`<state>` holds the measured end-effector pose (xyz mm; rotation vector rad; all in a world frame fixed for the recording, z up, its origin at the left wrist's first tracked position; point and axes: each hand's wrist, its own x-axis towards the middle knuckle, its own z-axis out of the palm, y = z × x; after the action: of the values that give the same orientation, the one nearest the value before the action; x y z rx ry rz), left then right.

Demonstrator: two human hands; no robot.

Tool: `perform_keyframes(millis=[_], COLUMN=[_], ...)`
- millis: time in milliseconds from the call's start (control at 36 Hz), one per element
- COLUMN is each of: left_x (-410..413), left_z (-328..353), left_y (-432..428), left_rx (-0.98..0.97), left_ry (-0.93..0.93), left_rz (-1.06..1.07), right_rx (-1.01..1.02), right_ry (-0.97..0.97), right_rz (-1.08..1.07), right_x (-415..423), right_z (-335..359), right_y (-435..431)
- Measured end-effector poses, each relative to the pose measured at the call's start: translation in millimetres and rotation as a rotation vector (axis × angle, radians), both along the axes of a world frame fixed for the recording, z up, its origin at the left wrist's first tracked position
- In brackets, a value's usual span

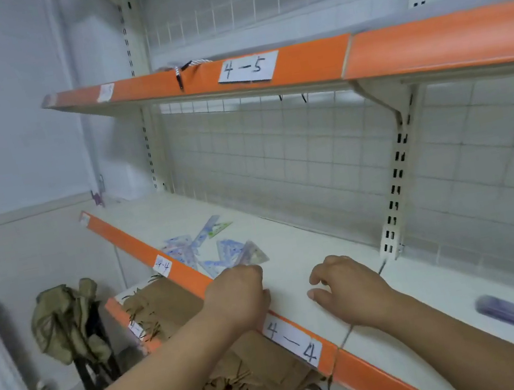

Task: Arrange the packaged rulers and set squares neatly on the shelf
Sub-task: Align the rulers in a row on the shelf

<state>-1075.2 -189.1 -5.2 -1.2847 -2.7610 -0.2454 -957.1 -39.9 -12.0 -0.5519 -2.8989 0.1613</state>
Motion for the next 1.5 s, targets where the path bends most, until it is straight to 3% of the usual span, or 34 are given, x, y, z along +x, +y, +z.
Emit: perform_keyframes(millis=[500, 833, 1167, 1500], left_x=[-176.5, -249.0, -323.5, -359.8], left_z=[-6.2, -21.0, 8.2, -2.3], left_y=[-124.2, -97.1, -43.9, -6.8], left_rx=[-0.004, 0.031, -0.003, -0.036], left_ry=[-0.011, -0.063, -0.003, -0.029], left_rz=[-0.028, -0.058, 0.023, 0.007], right_rx=[-0.026, 0.019, 0.003, -0.118], right_ry=[0.0, -0.054, -0.093, -0.165], right_rz=[-0.055, -0.105, -0.129, -0.257], right_x=[-160.5, -243.1, -335.9, -374.8], right_z=[-13.6, -17.0, -14.4, -23.7], right_y=[-113.5, -81.3, -18.2, 0.5])
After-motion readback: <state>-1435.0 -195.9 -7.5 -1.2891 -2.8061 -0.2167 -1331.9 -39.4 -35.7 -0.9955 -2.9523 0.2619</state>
